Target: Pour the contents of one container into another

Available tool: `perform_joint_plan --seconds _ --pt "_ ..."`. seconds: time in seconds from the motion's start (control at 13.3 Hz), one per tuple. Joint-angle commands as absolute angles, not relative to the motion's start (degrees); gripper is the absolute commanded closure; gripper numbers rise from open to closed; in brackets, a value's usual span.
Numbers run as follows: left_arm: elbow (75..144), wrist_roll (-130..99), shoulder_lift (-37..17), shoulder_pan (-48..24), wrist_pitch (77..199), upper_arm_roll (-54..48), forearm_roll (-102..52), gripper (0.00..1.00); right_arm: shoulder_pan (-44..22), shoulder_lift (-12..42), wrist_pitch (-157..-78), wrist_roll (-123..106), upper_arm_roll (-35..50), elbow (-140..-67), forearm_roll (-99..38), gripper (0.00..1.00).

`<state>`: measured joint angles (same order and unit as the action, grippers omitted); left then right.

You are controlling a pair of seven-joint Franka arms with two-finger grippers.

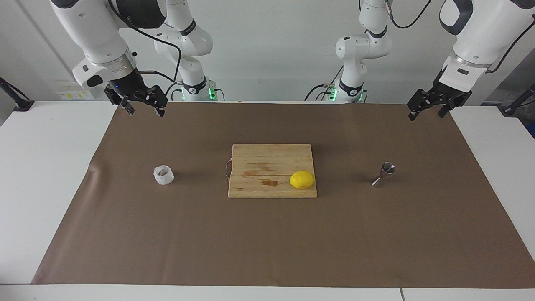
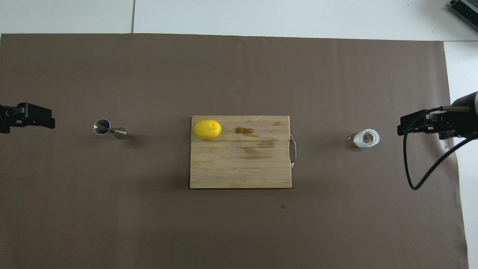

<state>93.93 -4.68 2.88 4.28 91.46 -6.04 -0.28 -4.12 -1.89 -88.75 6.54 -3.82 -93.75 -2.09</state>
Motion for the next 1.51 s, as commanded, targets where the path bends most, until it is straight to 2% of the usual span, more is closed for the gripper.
perform_joint_plan --seconds 0.0,0.53,1.13,1.43 --pt "95.62 -4.31 4.39 5.01 91.85 -6.33 -0.62 0.00 -3.87 -2.99 -88.68 5.45 -4.22 -94.66 -3.25 0.00" --pt "97.82 -4.30 3.61 7.11 92.55 -5.89 -2.19 0.00 -3.87 -2.99 -88.68 5.45 -4.22 -94.66 -3.25 0.00" --pt "100.72 -13.78 -6.67 14.93 88.95 -5.80 -22.56 0.00 -3.87 -2.99 -88.68 5.45 -4.13 -94.66 -3.25 0.00" --pt "100.46 -28.10 -12.64 18.10 84.20 -5.80 -33.47 0.00 -3.87 -2.99 -88.68 5.45 -4.22 -94.66 -3.25 0.00"
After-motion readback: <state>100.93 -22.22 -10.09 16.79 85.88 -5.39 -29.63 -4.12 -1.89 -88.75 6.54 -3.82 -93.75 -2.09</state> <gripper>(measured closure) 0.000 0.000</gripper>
